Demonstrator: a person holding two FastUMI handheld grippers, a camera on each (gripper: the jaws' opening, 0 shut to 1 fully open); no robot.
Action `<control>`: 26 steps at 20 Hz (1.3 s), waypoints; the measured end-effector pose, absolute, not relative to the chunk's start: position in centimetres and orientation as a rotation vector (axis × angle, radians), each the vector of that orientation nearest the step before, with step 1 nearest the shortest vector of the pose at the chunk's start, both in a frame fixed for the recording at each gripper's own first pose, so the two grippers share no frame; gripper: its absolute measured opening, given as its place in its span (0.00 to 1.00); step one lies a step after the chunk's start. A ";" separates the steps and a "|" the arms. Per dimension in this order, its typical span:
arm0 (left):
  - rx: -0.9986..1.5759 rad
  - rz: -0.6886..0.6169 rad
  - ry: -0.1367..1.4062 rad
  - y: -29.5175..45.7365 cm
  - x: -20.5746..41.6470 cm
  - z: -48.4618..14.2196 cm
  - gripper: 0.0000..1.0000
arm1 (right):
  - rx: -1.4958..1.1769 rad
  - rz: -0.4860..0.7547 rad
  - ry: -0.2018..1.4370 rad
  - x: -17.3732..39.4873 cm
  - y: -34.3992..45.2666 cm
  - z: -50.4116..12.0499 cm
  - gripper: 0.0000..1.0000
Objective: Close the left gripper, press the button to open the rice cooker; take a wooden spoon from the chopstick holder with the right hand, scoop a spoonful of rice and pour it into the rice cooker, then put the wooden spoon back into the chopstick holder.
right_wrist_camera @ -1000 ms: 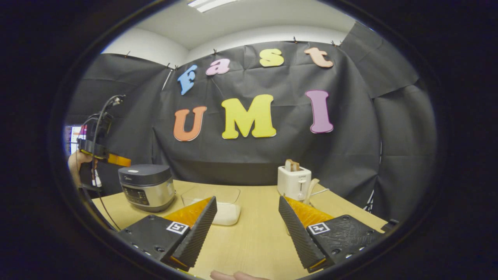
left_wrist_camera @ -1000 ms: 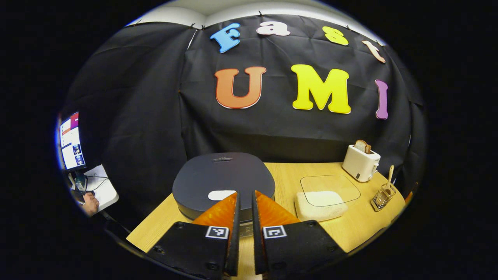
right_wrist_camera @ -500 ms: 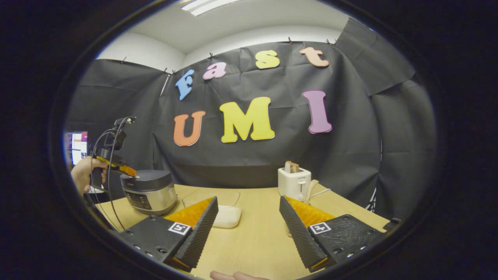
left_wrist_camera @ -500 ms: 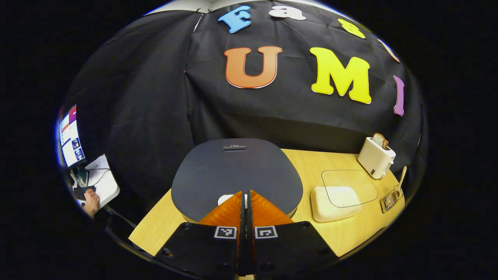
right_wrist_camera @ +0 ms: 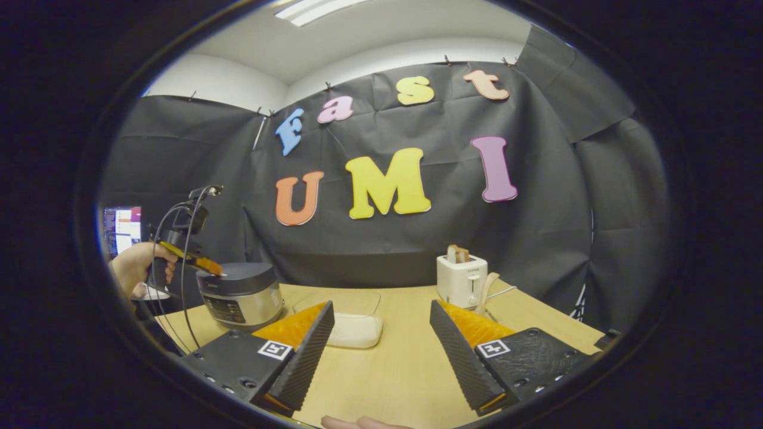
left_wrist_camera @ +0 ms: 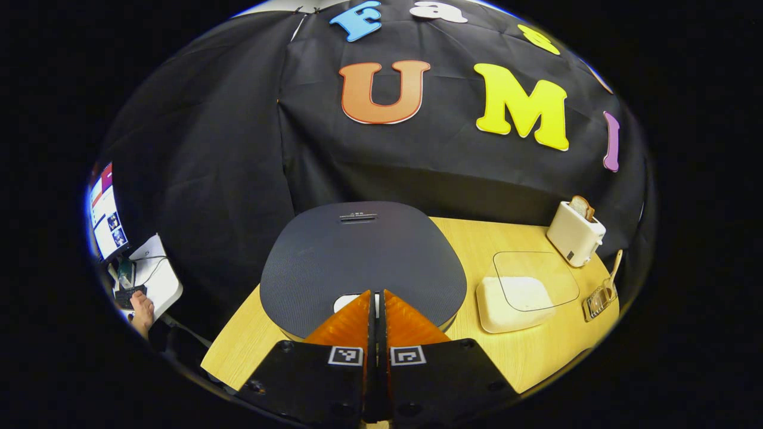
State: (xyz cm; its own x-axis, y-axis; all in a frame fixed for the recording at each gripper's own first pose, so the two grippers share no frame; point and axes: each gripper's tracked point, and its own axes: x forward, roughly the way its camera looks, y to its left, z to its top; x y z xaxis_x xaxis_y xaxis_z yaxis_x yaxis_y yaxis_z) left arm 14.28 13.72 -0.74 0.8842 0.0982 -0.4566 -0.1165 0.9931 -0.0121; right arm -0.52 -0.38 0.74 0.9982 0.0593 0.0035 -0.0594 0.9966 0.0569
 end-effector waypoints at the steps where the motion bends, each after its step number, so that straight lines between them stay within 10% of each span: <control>1: -0.061 0.109 0.462 13.6 14.2 -0.4 0.03 | 0.043 0.051 -0.012 -0.6 -0.7 0.8 0.96; 11: -0.012 0.082 0.142 11.1 7.2 9.8 0.05 | 0.031 0.005 0.023 0.6 -1.7 -0.4 0.96; 16: 0.018 0.053 0.111 8.0 3.9 7.6 0.52 | 0.009 -0.024 0.032 0.9 -2.4 -0.6 0.96; 19: 0.011 0.049 0.078 7.1 2.4 6.3 0.99 | 0.002 -0.052 0.028 1.1 -3.3 -0.5 0.96; 26: -0.072 0.021 0.048 5.3 -0.1 2.4 0.99 | -0.014 -0.128 0.042 1.9 -6.8 -0.5 0.96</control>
State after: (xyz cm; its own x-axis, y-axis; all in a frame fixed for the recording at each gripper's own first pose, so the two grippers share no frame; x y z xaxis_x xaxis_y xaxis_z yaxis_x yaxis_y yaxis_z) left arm -0.10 5.28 2.41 0.9986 0.0189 -0.0486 -0.0223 0.9972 -0.0716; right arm 1.95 -6.81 -0.50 0.9909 -0.1284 -0.0407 0.1278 0.9917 -0.0171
